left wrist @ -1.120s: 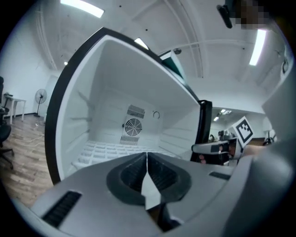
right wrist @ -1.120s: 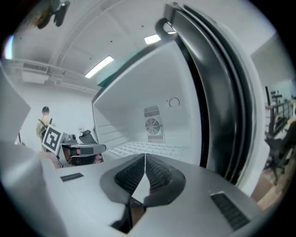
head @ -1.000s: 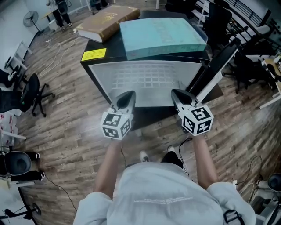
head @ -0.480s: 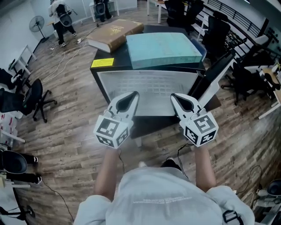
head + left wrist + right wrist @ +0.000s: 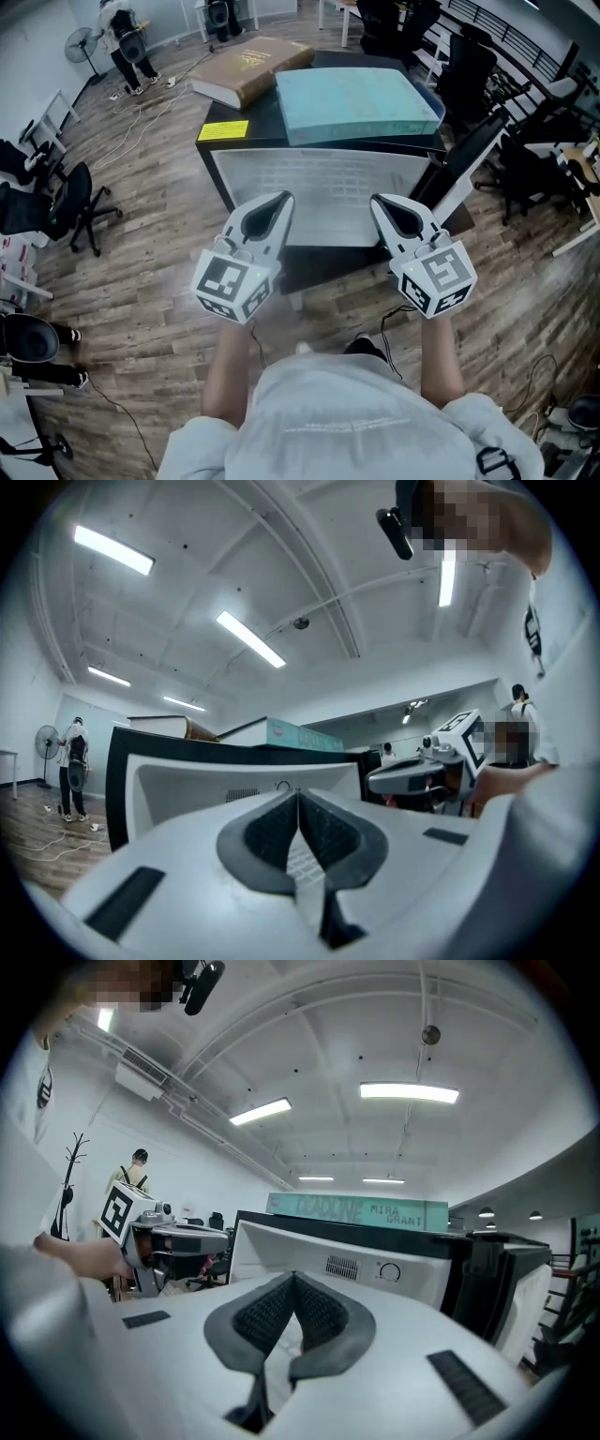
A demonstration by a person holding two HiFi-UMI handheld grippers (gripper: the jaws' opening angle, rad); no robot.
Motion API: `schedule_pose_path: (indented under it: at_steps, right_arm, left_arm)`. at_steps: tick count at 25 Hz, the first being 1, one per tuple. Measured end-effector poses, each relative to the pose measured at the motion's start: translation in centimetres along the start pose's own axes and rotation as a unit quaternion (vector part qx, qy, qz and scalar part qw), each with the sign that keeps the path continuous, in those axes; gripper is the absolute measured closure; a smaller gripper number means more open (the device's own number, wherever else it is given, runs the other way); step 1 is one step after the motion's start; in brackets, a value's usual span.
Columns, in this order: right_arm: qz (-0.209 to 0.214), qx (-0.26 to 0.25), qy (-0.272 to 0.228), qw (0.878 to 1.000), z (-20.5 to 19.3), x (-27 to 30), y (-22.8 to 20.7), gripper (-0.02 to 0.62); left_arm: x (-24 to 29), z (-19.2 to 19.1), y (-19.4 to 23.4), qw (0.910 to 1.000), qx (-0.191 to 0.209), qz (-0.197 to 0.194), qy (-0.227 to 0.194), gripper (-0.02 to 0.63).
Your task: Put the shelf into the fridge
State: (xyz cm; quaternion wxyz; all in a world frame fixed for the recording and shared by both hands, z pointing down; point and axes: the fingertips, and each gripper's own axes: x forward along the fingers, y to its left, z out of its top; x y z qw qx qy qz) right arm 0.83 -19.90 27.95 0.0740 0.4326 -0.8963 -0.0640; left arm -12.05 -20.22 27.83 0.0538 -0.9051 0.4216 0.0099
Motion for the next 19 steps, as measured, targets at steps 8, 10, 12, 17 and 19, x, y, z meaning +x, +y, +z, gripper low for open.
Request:
schedule_pose_path:
  at_steps: [8,10,12,17,19]
  right_arm:
    - [0.004,0.006,0.005,1.000,-0.5,0.3,0.0,0.580]
    - [0.004,0.005,0.005,1.000,-0.5,0.3,0.1,0.580]
    - [0.005,0.004,0.006,1.000,-0.5,0.3,0.2,0.580]
    - [0.008,0.005,0.007,1.000,-0.7,0.1,0.4,0.580]
    - [0.008,0.008,0.008,1.000,-0.9,0.1,0.5,0.580]
  left_arm:
    - [-0.2,-0.8,0.8,0.9998,-0.011,0.015,0.009,0.586]
    - [-0.2,-0.9,0.9,0.9997,-0.014,0.017,0.012,0.586]
    - [-0.2,-1.1,0.9,0.9996,-0.015,0.017,0.014,0.586]
    - [-0.3,-1.4,0.7,0.9995,-0.018,0.018,0.018,0.586]
    - [-0.4,-1.5,0.6,0.9994,-0.019,0.019,0.020,0.586]
